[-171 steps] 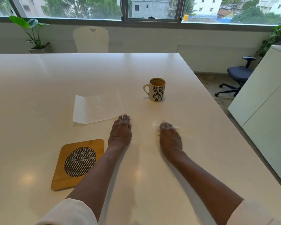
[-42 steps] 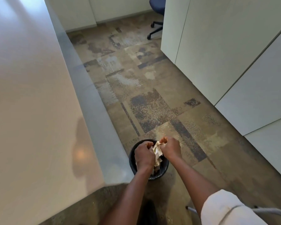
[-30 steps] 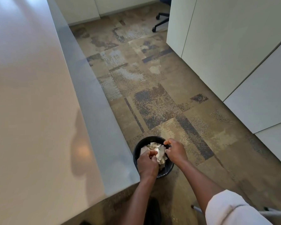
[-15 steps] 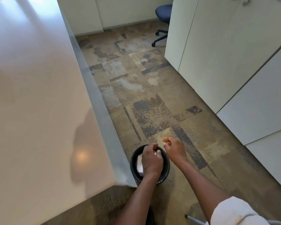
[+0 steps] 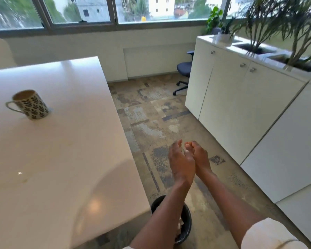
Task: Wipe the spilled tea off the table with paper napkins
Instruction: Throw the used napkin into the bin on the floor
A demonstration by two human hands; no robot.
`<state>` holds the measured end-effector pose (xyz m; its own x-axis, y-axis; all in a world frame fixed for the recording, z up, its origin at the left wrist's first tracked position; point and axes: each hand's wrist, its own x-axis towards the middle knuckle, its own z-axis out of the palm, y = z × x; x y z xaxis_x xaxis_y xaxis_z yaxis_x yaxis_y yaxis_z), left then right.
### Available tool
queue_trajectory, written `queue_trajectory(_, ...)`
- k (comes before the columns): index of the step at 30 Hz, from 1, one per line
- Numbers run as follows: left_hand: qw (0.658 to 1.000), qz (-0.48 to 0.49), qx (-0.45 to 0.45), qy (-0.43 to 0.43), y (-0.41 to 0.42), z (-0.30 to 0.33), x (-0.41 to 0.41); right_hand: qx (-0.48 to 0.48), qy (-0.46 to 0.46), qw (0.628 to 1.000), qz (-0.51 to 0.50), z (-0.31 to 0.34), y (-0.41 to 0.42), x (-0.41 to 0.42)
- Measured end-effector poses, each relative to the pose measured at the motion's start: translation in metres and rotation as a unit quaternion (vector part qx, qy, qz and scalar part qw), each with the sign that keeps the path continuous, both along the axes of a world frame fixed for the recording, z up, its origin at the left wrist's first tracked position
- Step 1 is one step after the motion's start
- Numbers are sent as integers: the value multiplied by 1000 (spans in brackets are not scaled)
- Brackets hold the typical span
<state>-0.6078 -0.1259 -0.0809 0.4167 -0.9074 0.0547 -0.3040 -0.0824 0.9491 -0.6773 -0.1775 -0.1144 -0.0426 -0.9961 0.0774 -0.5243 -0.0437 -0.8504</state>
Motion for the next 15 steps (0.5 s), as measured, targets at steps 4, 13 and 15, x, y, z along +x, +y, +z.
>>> queue_trajectory(4, 999, 16, -50, 4, -7, 48, 24, -53, -9, 999, 7, 44, -8, 21)
queue_trajectory(13, 987, 88, -124, -59, 2, 107, 143, -164, -7, 984, 69, 114, -11, 124)
queue_trajectory(15, 983, 102, -131, -75, 7, 114, 173, -178, -13, 980, 89, 125, -9, 152)
